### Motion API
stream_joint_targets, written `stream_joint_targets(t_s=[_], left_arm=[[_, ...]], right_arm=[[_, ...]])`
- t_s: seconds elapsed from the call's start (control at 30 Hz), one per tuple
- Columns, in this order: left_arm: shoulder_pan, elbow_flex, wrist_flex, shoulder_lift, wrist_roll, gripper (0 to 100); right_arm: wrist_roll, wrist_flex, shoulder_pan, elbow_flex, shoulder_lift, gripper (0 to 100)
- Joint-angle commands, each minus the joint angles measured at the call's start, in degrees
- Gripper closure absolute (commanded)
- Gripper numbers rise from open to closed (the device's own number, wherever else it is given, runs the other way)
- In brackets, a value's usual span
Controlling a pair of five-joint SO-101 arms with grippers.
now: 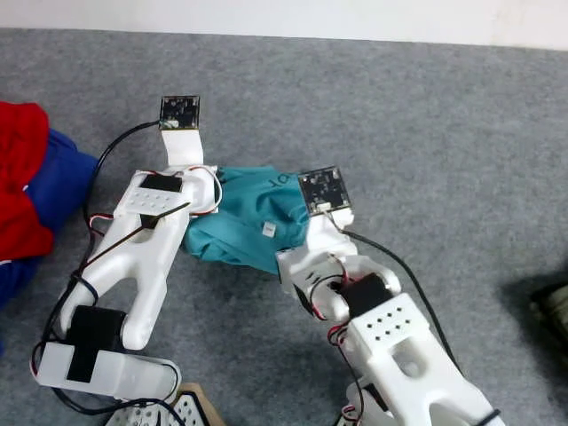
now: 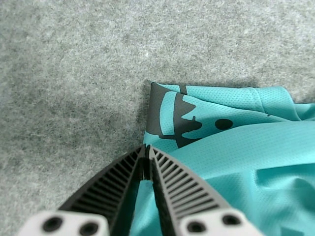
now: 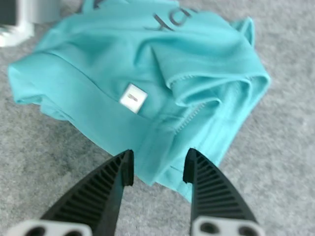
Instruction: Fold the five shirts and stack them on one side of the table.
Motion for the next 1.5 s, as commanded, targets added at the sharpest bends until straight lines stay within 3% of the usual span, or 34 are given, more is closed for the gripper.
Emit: stream_joint_targets(t_s=[0.0,0.27,0.47,0.73,0.83,1.03,1.47], left_arm=[[-0.6,-2.3,-1.1,-0.1,-0.3,99],[-0.6,-2.3,-1.1,-0.1,-0.3,99],[-0.6,-2.3,-1.1,-0.1,-0.3,99],[-0.6,-2.3,-1.1,-0.1,-0.3,99],[-0.6,-2.3,-1.1,-0.1,-0.3,99],[-0.6,-2.3,-1.1,-0.1,-0.3,99],[-0.6,-2.3,-1.1,-0.1,-0.3,99]], right_arm=[[-0.6,-3.1,-1.1,-2.0,6.8,82.2],[-0.7,-3.5,-0.9,-7.1,16.9,82.3],[-0.3,-4.1,-0.9,-8.2,17.9,92.0],[-0.3,-4.2,-0.7,-8.1,17.9,92.7],[-0.3,-4.2,0.9,-8.0,17.9,99.5],[-0.3,-2.2,5.3,-8.4,17.7,99.2],[4.2,9.2,11.7,-0.7,-5.4,99.2]])
